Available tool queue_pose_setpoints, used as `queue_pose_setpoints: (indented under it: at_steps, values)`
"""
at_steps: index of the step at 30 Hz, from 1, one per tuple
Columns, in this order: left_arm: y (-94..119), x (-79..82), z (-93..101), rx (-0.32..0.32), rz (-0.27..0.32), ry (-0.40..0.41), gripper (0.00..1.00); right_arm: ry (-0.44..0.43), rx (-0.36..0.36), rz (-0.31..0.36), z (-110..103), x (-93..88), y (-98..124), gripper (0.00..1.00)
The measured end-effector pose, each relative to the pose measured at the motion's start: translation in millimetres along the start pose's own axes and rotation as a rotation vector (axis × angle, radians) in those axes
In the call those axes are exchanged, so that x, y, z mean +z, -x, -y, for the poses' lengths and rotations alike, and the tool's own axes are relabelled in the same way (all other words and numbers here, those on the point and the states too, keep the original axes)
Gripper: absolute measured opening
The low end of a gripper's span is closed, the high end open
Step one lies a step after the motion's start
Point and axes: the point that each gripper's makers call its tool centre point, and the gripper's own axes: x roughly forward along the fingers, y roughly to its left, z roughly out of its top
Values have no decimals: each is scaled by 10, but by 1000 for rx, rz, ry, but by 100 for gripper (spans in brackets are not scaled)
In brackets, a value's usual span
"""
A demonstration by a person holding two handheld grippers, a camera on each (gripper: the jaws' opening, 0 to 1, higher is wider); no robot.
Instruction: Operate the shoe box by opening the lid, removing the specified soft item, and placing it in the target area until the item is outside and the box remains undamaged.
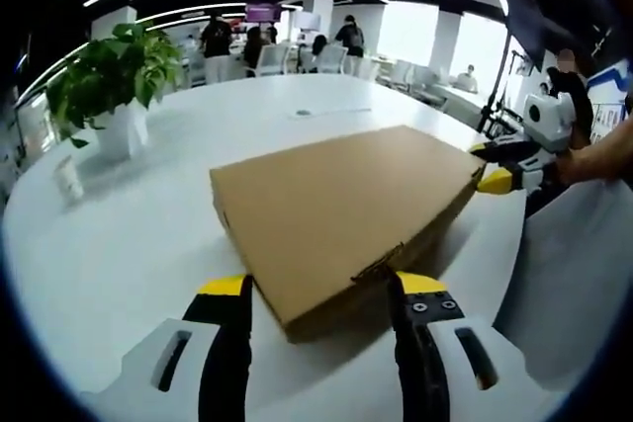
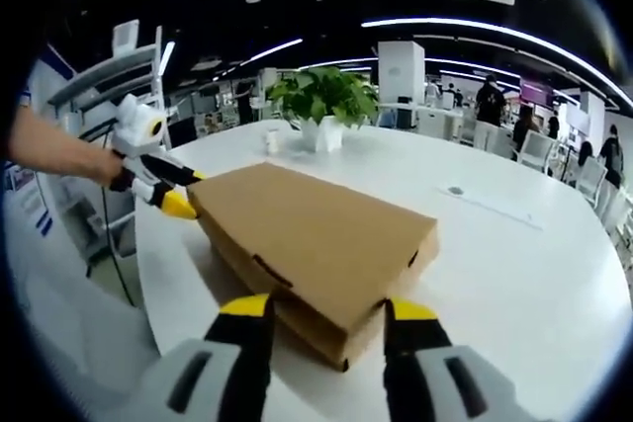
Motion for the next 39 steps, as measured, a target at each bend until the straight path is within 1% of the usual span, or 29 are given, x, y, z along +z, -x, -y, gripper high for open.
queue_pose_setpoints:
  at_steps: [9, 13, 16, 20, 24, 39]
  values:
    - [37, 39, 29, 2, -6, -9, 58, -1, 1, 2, -14, 58, 41, 44]
    - [54, 71, 39, 4, -12, -13, 59, 1, 13, 0, -40, 114, 65, 47]
    - [84, 102, 54, 1, -9, -14, 60, 8, 16, 1, -36, 161, 92, 47]
    - [110, 157, 90, -8, -11, -15, 63, -5, 19, 15, -48, 214, 110, 48]
    - [130, 183, 98, -11, -15, -19, 65, -7, 20, 23, -59, 242, 117, 50]
    - [198, 305, 97, -21, 0, -6, 66, -12, 18, 50, -49, 391, 154, 52]
